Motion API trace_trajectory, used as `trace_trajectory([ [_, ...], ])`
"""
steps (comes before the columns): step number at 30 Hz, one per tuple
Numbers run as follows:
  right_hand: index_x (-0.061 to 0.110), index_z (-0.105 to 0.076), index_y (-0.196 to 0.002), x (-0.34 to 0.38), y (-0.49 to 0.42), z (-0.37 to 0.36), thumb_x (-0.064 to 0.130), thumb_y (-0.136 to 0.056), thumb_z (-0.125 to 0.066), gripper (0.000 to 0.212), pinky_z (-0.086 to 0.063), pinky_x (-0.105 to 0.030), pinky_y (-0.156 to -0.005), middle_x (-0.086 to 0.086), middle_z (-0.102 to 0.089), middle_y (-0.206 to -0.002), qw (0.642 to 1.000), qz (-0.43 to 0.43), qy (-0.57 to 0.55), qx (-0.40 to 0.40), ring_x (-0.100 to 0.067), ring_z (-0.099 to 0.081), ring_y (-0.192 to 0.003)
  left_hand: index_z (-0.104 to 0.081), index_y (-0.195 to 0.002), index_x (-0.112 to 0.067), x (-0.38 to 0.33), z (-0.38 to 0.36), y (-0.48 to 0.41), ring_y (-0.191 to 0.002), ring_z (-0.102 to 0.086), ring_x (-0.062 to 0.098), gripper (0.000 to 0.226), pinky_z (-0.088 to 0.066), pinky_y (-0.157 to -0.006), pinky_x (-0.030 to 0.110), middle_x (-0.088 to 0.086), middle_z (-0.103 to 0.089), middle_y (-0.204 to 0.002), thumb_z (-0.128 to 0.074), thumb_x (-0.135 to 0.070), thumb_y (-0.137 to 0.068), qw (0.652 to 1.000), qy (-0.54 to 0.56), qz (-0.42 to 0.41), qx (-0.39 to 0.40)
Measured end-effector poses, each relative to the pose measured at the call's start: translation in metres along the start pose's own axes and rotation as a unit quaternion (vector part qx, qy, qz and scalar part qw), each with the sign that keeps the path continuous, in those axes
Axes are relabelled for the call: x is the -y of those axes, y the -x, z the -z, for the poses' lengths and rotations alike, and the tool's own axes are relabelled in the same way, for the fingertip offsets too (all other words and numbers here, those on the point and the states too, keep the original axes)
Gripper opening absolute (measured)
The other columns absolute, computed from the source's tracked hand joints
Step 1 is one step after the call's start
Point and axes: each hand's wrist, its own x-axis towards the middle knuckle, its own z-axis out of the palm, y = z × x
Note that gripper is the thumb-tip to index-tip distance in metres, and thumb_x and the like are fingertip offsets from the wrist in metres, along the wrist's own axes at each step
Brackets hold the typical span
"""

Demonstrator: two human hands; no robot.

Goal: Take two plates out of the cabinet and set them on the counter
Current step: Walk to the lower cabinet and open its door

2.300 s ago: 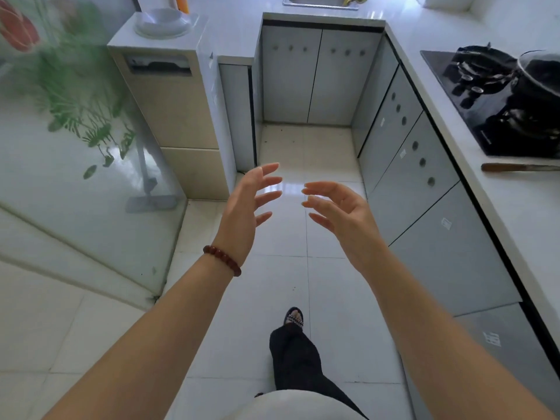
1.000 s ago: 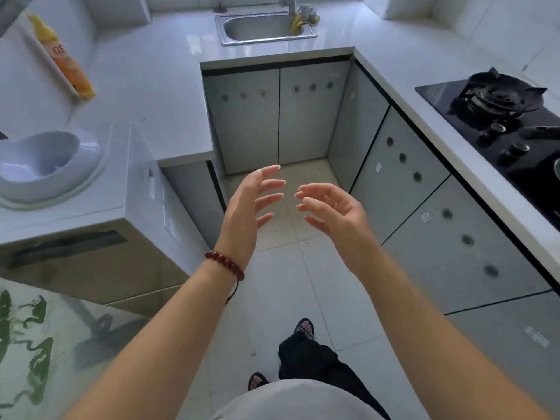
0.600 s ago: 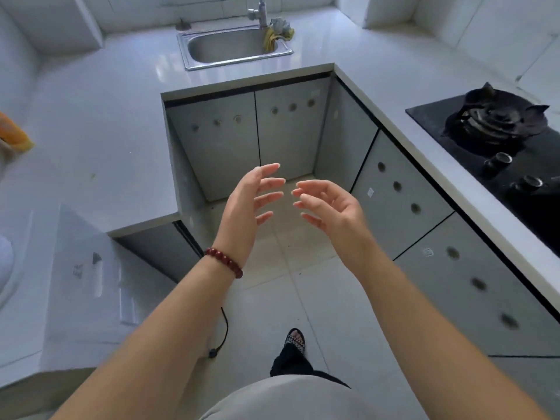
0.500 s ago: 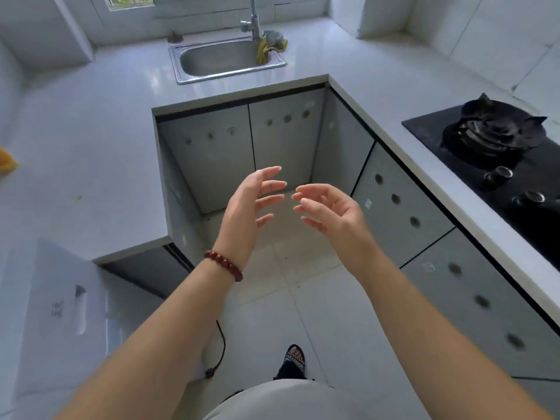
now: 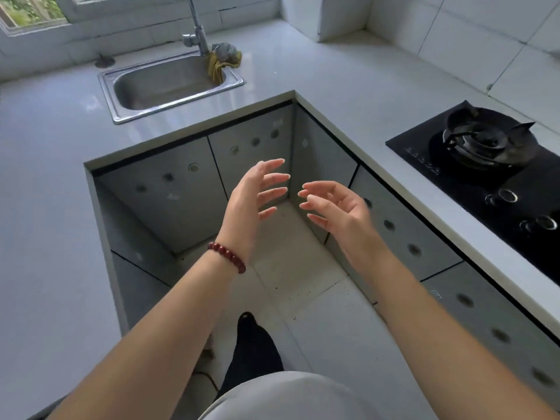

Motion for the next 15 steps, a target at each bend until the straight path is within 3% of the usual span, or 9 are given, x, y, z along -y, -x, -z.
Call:
trace_trajectory([
  [15, 0.033, -0.069, -0.088, 0.006, -0.175, -0.013, 0.029, -0.077, -0.063, 0.014, -0.050, -0.031, -0.091, 0.010, -0.070, -0.098, 0.990, -0.019, -0.040, -0.132, -0.011, -0.064, -0.096, -0.064, -0.105, -0.029, -0.044, 0.016, -0.208, -0.105, -0.062, 0.015, 0.048, -0.043, -0.098, 0.042, -0.001, -0.067, -0.111, -0.042, -0.053, -0.070, 0.990, -0.024, 0.080, 0.117],
])
